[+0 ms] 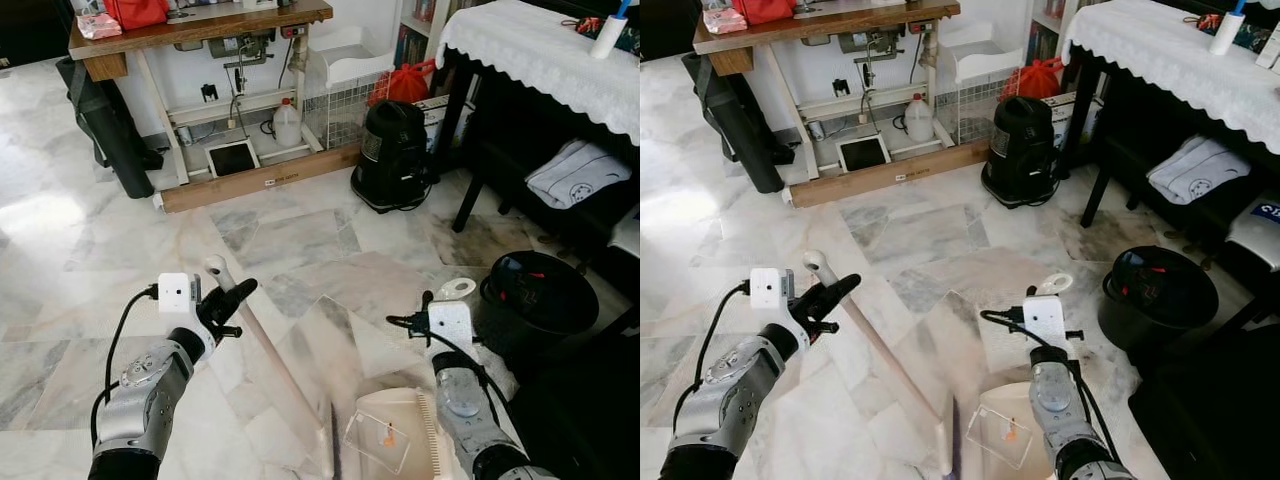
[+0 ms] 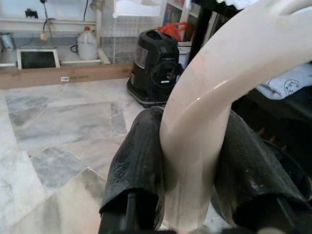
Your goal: Sweep floor
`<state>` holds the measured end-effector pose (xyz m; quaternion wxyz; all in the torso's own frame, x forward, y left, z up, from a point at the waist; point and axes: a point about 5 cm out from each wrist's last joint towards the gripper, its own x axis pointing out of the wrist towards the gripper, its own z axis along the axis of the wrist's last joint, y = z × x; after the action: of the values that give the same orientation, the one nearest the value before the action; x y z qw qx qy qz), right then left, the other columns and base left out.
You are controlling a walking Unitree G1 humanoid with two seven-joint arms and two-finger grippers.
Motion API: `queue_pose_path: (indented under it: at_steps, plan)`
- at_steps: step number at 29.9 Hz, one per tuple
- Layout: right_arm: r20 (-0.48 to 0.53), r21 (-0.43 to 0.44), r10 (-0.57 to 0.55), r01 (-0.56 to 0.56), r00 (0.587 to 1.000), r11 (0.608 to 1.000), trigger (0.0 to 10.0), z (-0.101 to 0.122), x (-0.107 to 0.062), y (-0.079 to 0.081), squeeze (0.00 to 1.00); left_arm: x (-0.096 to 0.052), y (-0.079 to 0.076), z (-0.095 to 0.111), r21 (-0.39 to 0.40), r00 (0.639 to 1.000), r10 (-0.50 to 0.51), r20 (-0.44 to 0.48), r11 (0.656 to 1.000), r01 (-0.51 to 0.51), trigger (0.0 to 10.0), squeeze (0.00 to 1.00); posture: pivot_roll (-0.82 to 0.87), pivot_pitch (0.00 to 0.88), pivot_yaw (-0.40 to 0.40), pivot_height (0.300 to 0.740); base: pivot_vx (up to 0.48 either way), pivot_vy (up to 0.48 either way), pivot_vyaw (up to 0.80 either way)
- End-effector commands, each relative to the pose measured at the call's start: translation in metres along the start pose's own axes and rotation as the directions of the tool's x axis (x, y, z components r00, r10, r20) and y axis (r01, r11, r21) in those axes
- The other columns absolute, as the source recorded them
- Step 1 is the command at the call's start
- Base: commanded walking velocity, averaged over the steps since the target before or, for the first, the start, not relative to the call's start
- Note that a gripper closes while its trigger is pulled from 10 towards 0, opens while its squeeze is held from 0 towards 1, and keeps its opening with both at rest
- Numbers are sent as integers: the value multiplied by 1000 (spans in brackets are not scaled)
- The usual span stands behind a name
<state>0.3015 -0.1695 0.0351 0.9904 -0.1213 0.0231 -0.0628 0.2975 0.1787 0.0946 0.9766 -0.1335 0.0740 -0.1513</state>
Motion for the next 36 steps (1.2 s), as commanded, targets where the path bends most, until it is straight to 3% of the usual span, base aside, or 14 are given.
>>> queue_pose_path:
  at_steps: [1,9,16,23,26,36]
  plan:
    - [57,45,-5,2,998,999,10000,17,10,2,0,3,-2,0,-20,1000,-20,4,1000,20,10000,0,107,49,31,740,0,0,0]
    - [82,120,-13,3,997,993,10000,26,15,3,0,4,-5,-3,-38,1000,-26,-2,999,26,10000,0,106,47,28,740,0,0,0]
    - [80,130,-10,0,997,992,10000,27,16,3,0,6,-5,2,-95,999,-12,40,995,16,10000,0,111,48,27,740,0,0,0]
    - [73,113,9,-17,997,993,10000,26,16,6,0,7,-3,20,-103,994,-9,105,995,20,10000,0,123,47,26,740,0,0,0]
    - [72,59,56,-61,996,996,10000,25,14,13,0,7,-4,25,-114,992,-16,126,993,31,10000,0,130,45,25,740,0,0,0]
    - [69,67,64,-68,996,995,10000,26,14,18,0,7,-5,38,-145,984,-19,174,988,45,10000,0,137,35,29,740,0,0,0]
